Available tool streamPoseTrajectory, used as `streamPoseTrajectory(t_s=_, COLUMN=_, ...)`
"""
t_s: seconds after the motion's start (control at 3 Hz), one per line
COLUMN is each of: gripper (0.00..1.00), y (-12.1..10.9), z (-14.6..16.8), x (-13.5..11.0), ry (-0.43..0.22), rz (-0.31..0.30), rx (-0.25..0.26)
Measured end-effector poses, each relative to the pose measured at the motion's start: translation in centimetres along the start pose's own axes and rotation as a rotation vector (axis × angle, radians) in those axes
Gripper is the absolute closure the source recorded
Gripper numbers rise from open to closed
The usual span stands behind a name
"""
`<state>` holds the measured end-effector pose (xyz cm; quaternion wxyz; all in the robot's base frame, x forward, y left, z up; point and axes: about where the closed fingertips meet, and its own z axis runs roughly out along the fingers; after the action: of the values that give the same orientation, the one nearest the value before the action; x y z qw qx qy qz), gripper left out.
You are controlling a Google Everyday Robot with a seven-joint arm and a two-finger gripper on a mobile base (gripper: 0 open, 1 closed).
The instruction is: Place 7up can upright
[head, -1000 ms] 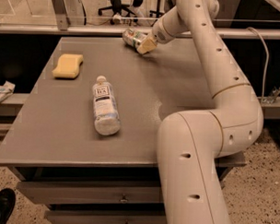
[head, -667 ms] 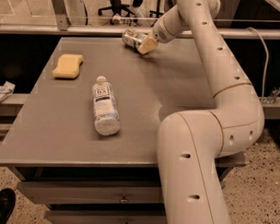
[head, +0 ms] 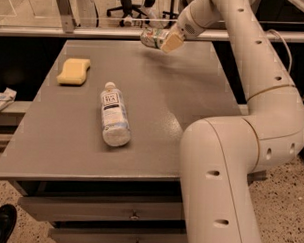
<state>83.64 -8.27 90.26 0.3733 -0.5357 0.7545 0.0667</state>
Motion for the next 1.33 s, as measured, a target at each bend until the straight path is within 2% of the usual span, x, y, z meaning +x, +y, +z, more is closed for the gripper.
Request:
streamPoseTrajectory(t_s=0.33, gripper=1.0, y=1.1, z=-4.5, x=1.4, ry=0.05, rz=-0.022, rx=-0.032)
streamPoseTrajectory(t_s=0.67, gripper=1.0, y=2.9, z=-8.3, x=3.3, ry=0.08, rz=-0.01, rx=-0.081)
streamPoseTrajectory(t_s=1.0, gripper=1.0, y=5.8, z=-11.7, x=5.0, ry=0.054, rz=0.047, rx=-0.119)
streamPoseTrajectory(t_s=1.33, gripper=1.0, y=8.2, z=-14.4, x=5.2, ry=0.006, rz=0.076, rx=-0.103)
